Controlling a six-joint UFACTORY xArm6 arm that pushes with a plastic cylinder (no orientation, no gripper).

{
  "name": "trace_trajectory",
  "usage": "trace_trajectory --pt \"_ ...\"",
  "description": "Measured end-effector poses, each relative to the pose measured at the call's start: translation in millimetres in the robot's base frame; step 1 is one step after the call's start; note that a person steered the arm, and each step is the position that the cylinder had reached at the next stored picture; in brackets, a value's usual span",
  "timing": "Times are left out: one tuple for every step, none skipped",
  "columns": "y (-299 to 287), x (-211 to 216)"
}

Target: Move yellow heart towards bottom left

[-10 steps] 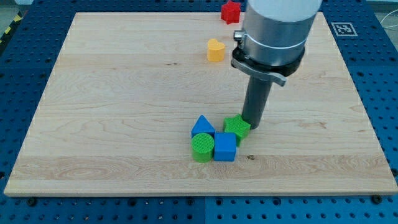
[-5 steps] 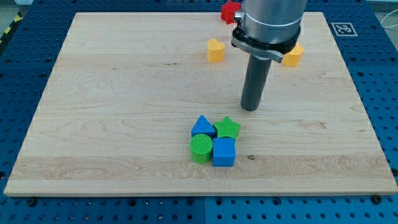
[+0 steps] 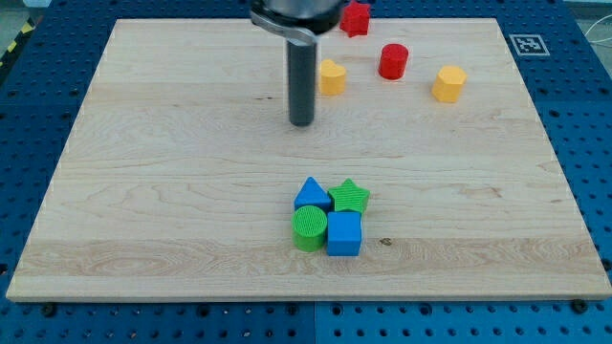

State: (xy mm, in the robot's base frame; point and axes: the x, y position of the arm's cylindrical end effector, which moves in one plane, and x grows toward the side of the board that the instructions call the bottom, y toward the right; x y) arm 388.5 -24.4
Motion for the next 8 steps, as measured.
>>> trace_trajectory --pt "-32.8 -26.3" --pt "-43.3 -59.8" --pt "-42.6 -96.1" --pt "-12.6 -110.7" --pt "25.2 -118.6" --pt "33.6 -84.1" --pt "28.7 -48.1" --pt "35.5 -53.4"
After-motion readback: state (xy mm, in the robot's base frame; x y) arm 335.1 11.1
